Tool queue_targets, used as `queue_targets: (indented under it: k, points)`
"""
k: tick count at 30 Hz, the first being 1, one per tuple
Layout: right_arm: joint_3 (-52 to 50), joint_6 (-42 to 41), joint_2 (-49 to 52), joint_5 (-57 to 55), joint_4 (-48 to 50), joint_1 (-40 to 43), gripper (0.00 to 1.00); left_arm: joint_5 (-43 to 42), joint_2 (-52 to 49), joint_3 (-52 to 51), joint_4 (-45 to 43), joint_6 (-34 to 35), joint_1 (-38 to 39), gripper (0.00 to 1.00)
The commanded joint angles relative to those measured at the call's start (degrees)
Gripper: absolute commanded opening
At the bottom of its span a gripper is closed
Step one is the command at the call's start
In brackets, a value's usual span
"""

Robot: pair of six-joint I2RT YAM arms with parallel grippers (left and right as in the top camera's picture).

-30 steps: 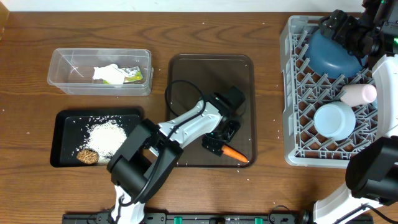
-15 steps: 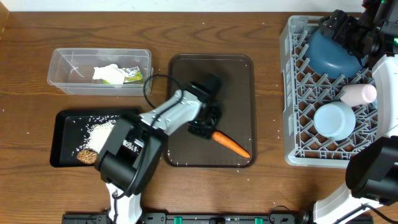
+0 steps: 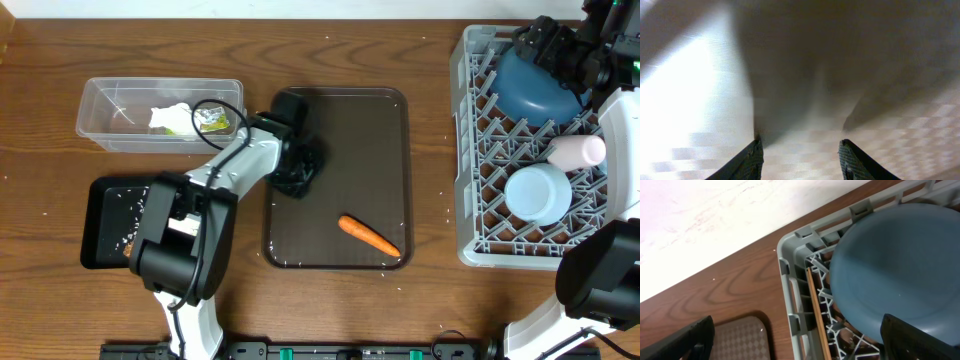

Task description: Sort waste into correct bins and load items into the dishwasher rack

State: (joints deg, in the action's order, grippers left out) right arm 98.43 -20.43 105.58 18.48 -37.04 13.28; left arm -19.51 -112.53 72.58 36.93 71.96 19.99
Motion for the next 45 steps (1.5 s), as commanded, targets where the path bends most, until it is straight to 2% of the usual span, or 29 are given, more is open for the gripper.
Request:
queue_targets:
  k: [1, 3, 4, 6, 7, 8, 9, 14, 21, 23, 26, 27, 32, 38, 41, 45]
  points:
    - [0.02, -0.33, -0.24, 0.39, -0.04, 0.96, 0.99, 2.27, 5.53, 0.48, 3.02, -5.70, 0.33, 0.50]
    - [0.02, -0.33, -0.24, 0.39, -0.04, 0.96, 0.99, 2.25, 8.85, 0.48, 5.55, -5.35, 1.33, 0.51]
    - [0.02, -0.35, -0.24, 0.39, -0.04, 0.96, 0.99, 2.25, 10.21, 0.46, 6.99, -4.22, 2.08, 0.62]
    - [0.02, -0.33, -0.24, 0.39, -0.04, 0.96, 0.99, 2.19, 12.07, 0.46, 9.42, -0.76, 4.28, 0.72]
    - [0.02, -0.33, -0.24, 0.39, -0.04, 0.96, 0.99, 2.16, 12.46, 0.46, 9.94, 0.35, 5.88, 0.81]
    - [0.02, -0.33, -0.24, 0.39, -0.04, 0.96, 0.99, 1.97, 12.48, 0.46, 10.12, 1.07, 7.43, 0.95]
    - [0.02, -0.33, -0.24, 0.39, -0.04, 0.96, 0.99, 1.68, 12.41, 0.39, 10.23, 2.08, 9.11, 0.98]
    - [0.02, -0.35, -0.24, 0.39, -0.04, 0.96, 0.99, 1.73, 10.62, -0.20, 9.66, 12.85, 18.43, 0.98]
    - [0.02, -0.33, -0.24, 0.39, -0.04, 0.96, 0.99, 2.29, 7.78, -0.24, 5.27, 21.31, 24.15, 0.98]
    - [0.02, -0.33, -0.24, 0.39, -0.04, 0.96, 0.99, 2.43, 5.95, -0.24, 2.51, 21.79, 24.85, 0.99]
    - [0.02, -0.33, -0.24, 0.39, -0.04, 0.96, 0.99, 1.92, 3.02, -0.24, 0.00, 21.81, 24.87, 0.81]
    - [0.02, -0.33, -0.24, 0.39, -0.04, 0.96, 0.99, 1.20, 1.51, -0.24, -0.63, 21.84, 24.87, 0.78]
    - [0.02, -0.33, -0.24, 0.39, -0.02, 0.96, 0.99, -2.84, -2.64, -0.24, -1.53, 22.69, 24.83, 0.76]
    - [0.02, -0.33, -0.24, 0.39, -0.04, 0.96, 0.99, -2.45, -3.52, -0.24, -1.46, 22.86, 24.83, 0.77]
    - [0.02, -0.33, -0.24, 0.39, -0.04, 0.96, 0.99, -2.29, -3.52, -0.24, -1.44, 22.86, 24.83, 0.59]
    - [0.02, -0.33, -0.24, 0.39, -0.04, 0.96, 0.99, -1.44, -3.52, -0.24, -1.01, 22.82, 24.81, 0.56]
